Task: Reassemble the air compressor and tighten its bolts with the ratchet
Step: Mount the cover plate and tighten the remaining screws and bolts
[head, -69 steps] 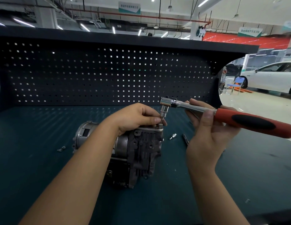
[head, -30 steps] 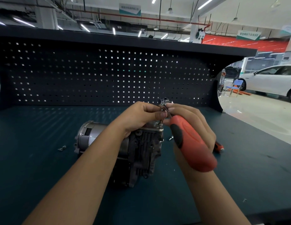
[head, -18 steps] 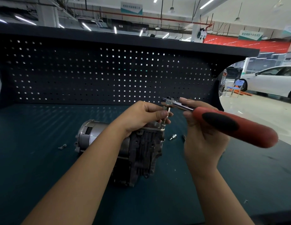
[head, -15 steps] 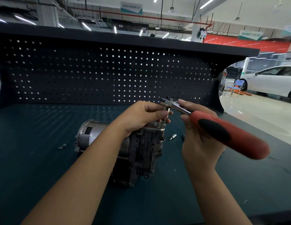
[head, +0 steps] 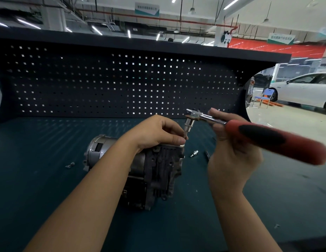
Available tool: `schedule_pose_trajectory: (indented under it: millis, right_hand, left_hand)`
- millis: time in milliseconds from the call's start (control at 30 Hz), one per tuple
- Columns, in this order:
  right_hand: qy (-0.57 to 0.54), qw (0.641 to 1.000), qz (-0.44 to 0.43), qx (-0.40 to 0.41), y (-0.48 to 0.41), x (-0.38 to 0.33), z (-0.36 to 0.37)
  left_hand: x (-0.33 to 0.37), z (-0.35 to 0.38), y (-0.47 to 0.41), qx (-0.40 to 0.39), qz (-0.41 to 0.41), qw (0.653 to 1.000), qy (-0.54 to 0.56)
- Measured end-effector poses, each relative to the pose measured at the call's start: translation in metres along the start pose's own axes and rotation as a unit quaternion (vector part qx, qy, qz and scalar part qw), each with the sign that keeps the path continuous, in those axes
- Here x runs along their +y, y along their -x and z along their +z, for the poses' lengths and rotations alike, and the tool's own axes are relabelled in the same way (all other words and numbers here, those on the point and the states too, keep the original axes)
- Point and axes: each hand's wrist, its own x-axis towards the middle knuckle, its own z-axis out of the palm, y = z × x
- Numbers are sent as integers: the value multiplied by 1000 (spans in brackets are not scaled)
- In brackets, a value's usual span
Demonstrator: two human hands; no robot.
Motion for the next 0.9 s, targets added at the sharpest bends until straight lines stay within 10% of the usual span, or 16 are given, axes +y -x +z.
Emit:
schedule_pose_trajectory:
  millis: [900]
  right_hand:
    - [19, 994, -82, 75, -19, 2, -25]
  left_hand:
    - [3, -6, 7, -45, 14, 999, -8]
